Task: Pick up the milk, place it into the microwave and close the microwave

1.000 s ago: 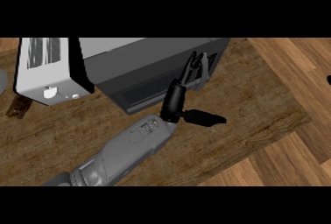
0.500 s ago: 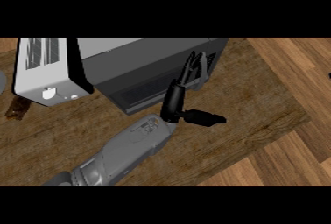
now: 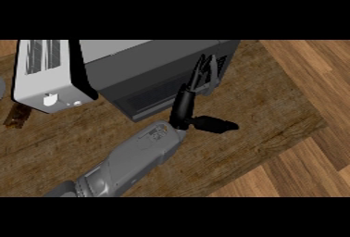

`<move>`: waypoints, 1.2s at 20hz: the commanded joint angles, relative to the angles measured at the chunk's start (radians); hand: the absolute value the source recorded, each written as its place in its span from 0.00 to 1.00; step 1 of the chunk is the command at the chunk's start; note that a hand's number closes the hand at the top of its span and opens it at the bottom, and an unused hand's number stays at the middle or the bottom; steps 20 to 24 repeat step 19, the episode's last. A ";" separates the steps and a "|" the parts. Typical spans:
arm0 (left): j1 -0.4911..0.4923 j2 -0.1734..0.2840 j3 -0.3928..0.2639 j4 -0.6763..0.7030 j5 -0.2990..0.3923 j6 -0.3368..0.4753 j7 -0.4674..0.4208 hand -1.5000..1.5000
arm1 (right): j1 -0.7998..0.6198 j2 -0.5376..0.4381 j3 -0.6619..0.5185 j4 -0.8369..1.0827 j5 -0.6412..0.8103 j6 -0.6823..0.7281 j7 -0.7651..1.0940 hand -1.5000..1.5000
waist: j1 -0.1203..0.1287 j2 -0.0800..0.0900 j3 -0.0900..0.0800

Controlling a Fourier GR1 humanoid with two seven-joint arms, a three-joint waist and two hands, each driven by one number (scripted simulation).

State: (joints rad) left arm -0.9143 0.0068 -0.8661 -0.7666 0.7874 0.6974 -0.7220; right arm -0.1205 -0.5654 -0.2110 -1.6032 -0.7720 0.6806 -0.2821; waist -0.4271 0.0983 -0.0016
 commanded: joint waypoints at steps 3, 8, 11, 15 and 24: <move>-0.027 -0.006 0.053 0.057 0.088 -0.011 0.063 0.00 | -0.006 -0.011 -0.001 0.005 -0.021 0.005 0.013 0.00 | -0.002 0.018 -0.001; -0.077 0.012 -0.022 0.155 0.015 -0.001 0.087 0.00 | -0.024 -0.027 -0.003 -0.002 -0.031 0.000 0.027 0.00 | 0.018 0.005 0.011; -0.088 0.077 -0.039 0.209 -0.024 0.071 0.098 0.00 | -0.016 -0.028 -0.004 0.002 -0.038 0.002 0.030 0.00 | 0.043 -0.005 0.018; -0.104 0.078 -0.036 0.239 -0.017 0.091 0.133 0.00 | -0.005 -0.036 -0.013 -0.004 -0.044 -0.002 0.035 0.00 | 0.057 -0.009 0.016; -0.128 0.066 -0.045 0.255 -0.012 0.087 0.168 0.00 | 0.003 -0.040 -0.020 -0.012 -0.055 -0.009 0.040 0.00 | 0.061 -0.012 0.015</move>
